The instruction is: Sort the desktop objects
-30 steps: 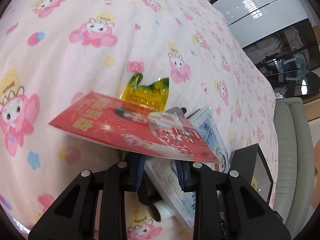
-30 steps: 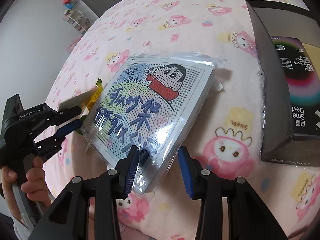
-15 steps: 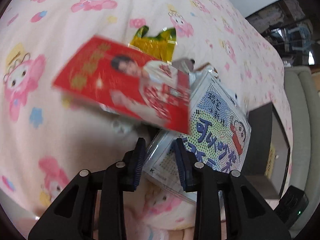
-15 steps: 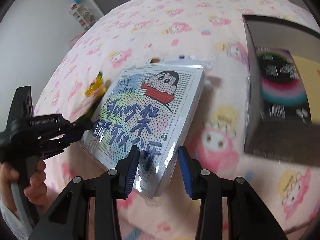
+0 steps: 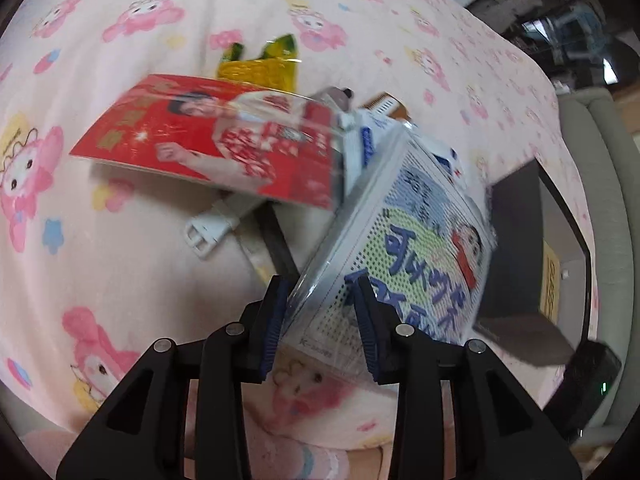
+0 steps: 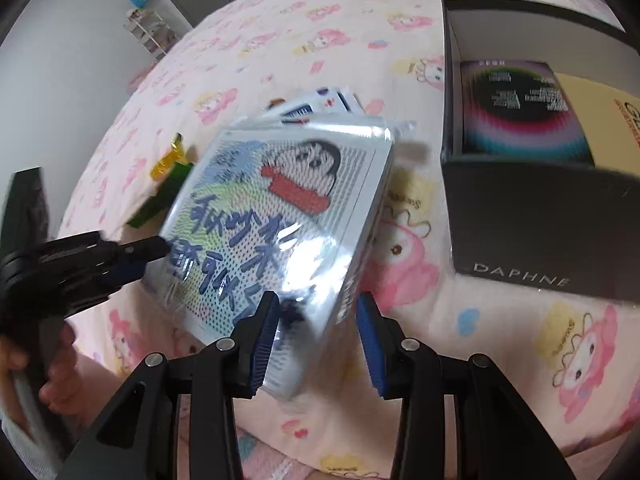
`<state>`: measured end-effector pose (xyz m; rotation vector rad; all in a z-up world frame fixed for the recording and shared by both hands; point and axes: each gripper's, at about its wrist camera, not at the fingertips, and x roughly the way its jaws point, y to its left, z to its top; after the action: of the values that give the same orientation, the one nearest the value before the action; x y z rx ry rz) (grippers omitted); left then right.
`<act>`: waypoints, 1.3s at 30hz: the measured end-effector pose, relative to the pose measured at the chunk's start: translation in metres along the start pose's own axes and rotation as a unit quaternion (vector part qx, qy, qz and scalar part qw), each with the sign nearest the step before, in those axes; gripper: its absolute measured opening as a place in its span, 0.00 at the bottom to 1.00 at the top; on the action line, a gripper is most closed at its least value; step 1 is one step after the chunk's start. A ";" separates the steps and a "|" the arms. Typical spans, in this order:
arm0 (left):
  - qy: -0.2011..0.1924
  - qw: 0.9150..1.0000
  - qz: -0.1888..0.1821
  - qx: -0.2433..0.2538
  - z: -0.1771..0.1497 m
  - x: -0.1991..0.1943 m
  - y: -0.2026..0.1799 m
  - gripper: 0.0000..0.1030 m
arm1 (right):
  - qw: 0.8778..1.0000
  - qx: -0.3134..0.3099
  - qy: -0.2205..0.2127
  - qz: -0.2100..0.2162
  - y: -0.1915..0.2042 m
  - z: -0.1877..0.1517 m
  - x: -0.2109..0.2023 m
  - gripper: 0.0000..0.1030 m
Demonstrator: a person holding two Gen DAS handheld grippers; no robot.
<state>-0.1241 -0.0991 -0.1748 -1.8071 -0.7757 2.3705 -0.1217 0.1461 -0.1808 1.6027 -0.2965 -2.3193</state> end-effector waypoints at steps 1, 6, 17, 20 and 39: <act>0.006 1.000 -0.008 0.014 -0.003 -0.001 -0.008 0.36 | 1.000 0.001 0.001 -0.003 -0.002 -0.001 0.001 0.35; 0.014 0.998 -0.052 0.033 -0.013 -0.005 -0.019 0.39 | 1.000 0.006 0.001 -0.024 -0.017 -0.002 -0.005 0.37; 0.002 0.998 -0.050 0.046 -0.005 0.007 -0.031 0.38 | 1.000 0.025 0.008 0.001 -0.036 0.002 0.015 0.39; 0.021 0.997 -0.015 0.074 -0.011 0.017 -0.044 0.33 | 1.000 0.024 0.011 0.012 -0.038 0.001 0.010 0.40; 0.016 0.996 -0.005 0.093 -0.017 0.027 -0.055 0.33 | 0.994 0.068 0.025 0.076 -0.061 -0.016 0.025 0.60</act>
<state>-0.1308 -0.0356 -0.1784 -1.7573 -0.5390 2.3140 -0.1233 0.1942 -0.2289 1.6363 -0.5559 -2.1812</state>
